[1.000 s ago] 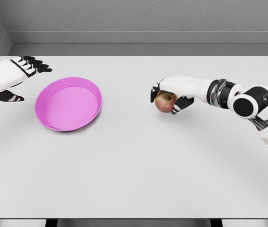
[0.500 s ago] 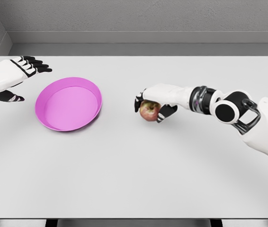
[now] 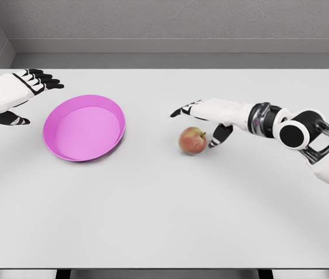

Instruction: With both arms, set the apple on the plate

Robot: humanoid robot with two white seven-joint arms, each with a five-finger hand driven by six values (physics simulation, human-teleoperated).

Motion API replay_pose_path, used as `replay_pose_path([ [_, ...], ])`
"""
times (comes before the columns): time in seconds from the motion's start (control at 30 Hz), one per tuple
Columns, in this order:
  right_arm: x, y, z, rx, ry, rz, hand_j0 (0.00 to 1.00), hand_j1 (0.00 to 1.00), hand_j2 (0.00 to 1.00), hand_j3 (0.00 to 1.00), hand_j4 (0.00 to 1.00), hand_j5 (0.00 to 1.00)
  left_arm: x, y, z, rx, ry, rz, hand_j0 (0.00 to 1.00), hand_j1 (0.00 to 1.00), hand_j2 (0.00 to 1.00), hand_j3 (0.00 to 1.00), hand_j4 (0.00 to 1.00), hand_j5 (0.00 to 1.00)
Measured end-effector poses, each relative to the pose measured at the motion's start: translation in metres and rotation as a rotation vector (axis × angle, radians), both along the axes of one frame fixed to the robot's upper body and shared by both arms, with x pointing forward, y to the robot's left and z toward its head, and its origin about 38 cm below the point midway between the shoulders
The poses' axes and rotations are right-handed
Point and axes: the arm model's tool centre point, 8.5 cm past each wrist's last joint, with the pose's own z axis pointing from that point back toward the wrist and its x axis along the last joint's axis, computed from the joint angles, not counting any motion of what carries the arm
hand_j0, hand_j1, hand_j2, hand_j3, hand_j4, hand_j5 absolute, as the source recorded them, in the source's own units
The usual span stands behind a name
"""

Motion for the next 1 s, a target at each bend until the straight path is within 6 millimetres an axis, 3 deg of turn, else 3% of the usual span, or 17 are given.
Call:
replay_pose_path([
  [0.13, 0.003, -0.061, 0.012, -0.028, -0.031, -0.115, 1.00, 1.00, 1.00, 1.00, 1.00, 1.00, 0.001, 0.000, 0.001, -0.004, -0.002, 0.001, 1.00, 1.00, 1.00, 1.00, 1.00, 1.00],
  [0.27, -0.010, -0.112, 0.006, -0.024, -0.032, -0.182, 1.00, 1.00, 1.00, 1.00, 1.00, 1.00, 0.001, 0.000, 0.001, -0.007, -0.005, 0.001, 1.00, 1.00, 1.00, 1.00, 1.00, 1.00],
  [0.4, -0.010, -0.134, 0.035, -0.008, -0.118, -0.171, 1.00, 1.00, 1.00, 1.00, 1.00, 1.00, 0.002, -0.001, 0.004, -0.004, -0.012, -0.001, 1.00, 1.00, 1.00, 1.00, 1.00, 1.00],
  [0.5, -0.014, -0.138, 0.037, -0.009, -0.128, -0.155, 1.00, 1.00, 1.00, 1.00, 1.00, 1.00, 0.003, -0.012, 0.008, 0.010, -0.036, -0.029, 1.00, 1.00, 1.00, 1.00, 1.00, 1.00],
  [0.7, -0.018, -0.141, 0.037, -0.009, -0.136, -0.130, 1.00, 1.00, 1.00, 1.00, 1.00, 1.00, -0.005, -0.074, 0.034, 0.027, -0.148, -0.201, 1.00, 1.00, 1.00, 1.00, 1.00, 1.00],
  [0.77, -0.019, -0.142, 0.037, -0.010, -0.140, -0.121, 1.00, 1.00, 1.00, 1.00, 1.00, 1.00, -0.003, -0.101, 0.059, 0.043, -0.224, -0.275, 1.00, 1.00, 1.00, 1.00, 1.00, 1.00],
  [0.9, -0.022, -0.146, 0.033, -0.003, -0.135, -0.124, 1.00, 1.00, 1.00, 1.00, 1.00, 1.00, -0.003, -0.158, 0.060, 0.098, -0.270, -0.417, 1.00, 1.00, 1.00, 1.00, 1.00, 1.00],
  [1.0, -0.022, -0.148, 0.033, 0.000, -0.130, -0.132, 1.00, 1.00, 1.00, 1.00, 1.00, 1.00, -0.005, -0.188, 0.052, 0.123, -0.279, -0.489, 1.00, 1.00, 1.00, 1.00, 1.00, 1.00],
])
